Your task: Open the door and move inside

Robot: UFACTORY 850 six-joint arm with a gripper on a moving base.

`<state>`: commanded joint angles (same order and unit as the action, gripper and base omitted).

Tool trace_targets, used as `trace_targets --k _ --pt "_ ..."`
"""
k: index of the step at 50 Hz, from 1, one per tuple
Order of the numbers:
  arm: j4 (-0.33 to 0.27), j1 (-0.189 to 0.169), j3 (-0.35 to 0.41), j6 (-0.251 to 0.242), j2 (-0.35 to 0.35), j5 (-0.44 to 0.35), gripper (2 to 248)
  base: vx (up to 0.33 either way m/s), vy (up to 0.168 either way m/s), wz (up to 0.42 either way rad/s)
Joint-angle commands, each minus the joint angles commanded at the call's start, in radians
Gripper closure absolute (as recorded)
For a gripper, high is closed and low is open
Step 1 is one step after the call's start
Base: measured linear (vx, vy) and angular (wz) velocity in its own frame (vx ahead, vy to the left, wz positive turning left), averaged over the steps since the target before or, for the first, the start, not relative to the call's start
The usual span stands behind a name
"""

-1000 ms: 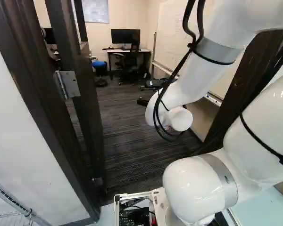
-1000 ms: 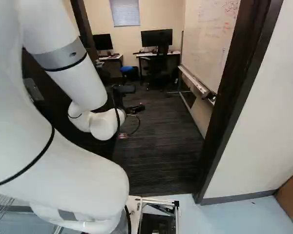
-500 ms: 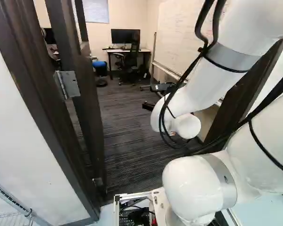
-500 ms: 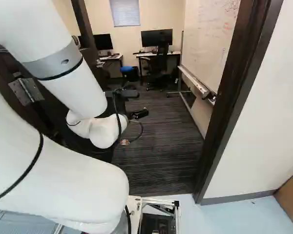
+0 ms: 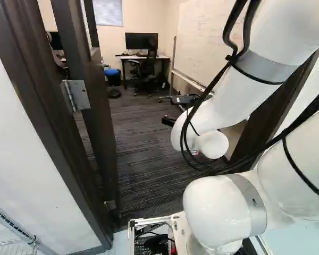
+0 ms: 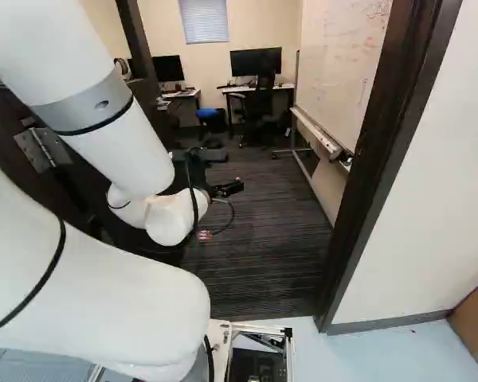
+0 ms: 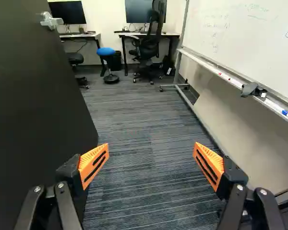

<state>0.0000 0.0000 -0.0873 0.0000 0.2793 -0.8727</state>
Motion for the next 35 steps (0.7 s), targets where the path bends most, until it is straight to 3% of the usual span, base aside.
trace_targets --k 35 --pt "0.000 0.000 0.000 0.000 0.000 0.000 3 0.010 0.000 0.000"
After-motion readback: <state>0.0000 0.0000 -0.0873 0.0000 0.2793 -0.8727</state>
